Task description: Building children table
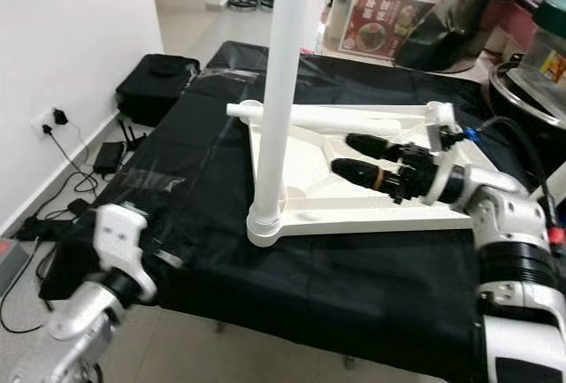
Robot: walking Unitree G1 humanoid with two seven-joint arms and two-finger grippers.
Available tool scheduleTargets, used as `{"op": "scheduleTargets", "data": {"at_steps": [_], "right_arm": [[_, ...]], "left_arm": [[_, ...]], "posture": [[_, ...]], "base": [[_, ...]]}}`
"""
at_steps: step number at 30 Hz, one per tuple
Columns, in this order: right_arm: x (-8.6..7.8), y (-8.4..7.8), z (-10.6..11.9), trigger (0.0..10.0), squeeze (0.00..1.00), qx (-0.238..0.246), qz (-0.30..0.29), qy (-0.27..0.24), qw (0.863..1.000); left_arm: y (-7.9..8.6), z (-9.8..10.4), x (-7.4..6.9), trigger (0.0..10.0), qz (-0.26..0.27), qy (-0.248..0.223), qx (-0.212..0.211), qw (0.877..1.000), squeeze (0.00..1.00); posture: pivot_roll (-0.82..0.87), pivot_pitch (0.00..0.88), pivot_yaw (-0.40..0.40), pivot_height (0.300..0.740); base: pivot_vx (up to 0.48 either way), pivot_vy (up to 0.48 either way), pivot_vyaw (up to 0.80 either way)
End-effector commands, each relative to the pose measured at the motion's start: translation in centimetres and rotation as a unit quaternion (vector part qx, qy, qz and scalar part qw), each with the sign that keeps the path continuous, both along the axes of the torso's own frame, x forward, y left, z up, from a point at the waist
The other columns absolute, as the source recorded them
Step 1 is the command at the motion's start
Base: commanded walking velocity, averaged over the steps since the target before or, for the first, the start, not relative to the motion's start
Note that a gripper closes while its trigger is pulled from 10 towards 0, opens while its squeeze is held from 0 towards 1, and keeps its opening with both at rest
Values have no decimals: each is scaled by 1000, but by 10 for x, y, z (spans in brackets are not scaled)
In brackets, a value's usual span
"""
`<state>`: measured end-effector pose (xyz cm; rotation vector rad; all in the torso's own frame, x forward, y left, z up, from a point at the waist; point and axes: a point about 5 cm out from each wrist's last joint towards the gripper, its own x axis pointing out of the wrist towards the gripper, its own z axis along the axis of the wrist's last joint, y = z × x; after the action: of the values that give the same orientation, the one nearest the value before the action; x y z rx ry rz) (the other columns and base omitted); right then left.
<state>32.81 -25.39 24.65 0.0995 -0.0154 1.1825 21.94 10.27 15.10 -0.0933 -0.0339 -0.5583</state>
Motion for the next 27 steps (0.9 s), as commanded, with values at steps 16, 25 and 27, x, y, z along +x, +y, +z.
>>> {"op": "scheduleTargets", "data": {"at_steps": [16,25,27], "right_arm": [[8,44,10,10000,0,11,113,-3,994],[8,59,12,10000,0,5,152,-8,988],[9,65,14,10000,0,6,155,-13,988]], "left_arm": [[-12,-8,-23,10000,-48,28,12,998,0],[-11,-14,-26,10000,-42,39,25,998,0],[-11,-14,-26,10000,-44,39,26,998,0]], "posture": [[160,134,-83,740],[160,136,-84,740],[155,135,-83,740]], "base": [[0,0,0],[0,0,0],[0,0,0]]}}
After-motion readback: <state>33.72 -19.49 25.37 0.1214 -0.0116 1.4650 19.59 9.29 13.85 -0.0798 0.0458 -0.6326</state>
